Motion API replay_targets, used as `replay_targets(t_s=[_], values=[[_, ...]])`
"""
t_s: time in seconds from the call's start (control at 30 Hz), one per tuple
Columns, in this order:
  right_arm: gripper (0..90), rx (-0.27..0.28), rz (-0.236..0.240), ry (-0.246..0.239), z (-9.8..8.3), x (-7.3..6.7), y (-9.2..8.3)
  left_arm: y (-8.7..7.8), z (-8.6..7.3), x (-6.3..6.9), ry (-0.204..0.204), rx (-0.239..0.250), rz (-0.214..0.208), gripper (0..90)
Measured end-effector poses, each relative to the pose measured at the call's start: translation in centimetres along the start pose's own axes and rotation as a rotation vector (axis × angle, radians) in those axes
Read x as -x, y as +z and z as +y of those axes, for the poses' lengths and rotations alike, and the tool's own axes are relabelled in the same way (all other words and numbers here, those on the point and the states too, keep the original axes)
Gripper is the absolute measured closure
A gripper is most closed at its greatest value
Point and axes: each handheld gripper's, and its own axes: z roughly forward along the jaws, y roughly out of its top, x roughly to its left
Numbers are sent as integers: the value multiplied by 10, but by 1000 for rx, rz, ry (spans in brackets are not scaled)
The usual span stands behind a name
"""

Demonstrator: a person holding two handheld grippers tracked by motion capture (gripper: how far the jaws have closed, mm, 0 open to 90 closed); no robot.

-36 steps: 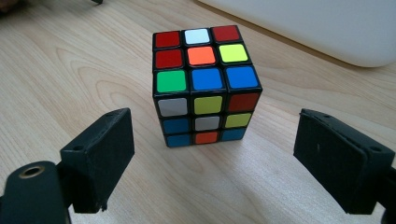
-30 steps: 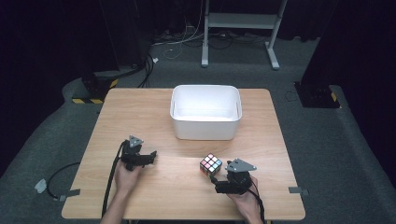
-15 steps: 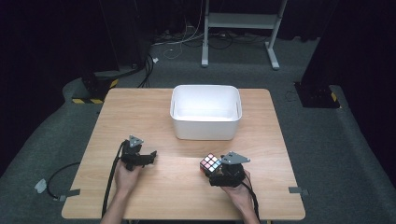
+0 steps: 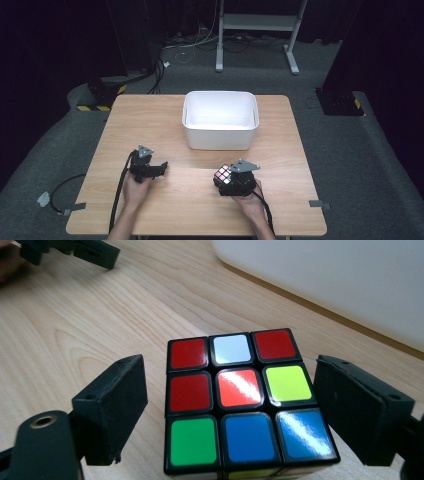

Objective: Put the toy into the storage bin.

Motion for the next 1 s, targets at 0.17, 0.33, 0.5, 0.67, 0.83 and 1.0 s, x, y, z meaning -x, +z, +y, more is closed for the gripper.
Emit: replay_targets(t_s=[0.17, 0.33, 0.5, 0.67, 0.83, 1.0], values=[[165, -18, -8, 12, 2, 0, 6, 0, 0, 0, -1, 0, -1, 150], [178, -46, -32, -16, 3, -4, 13, 0, 0, 0, 0, 0, 0, 150], [195, -58, -51, -43, 2, -6, 18, 0, 0, 0, -1, -1, 0, 150], [211, -59, -54, -44, 0, -6, 20, 0, 0, 0, -1, -1, 0, 150], [253, -54, -64, -39, -1, -5, 21, 0, 0, 0, -1, -1, 1, 149], [279, -37, -67, -57, -4, -5, 21, 0, 0, 0, 0, 0, 1, 149]])
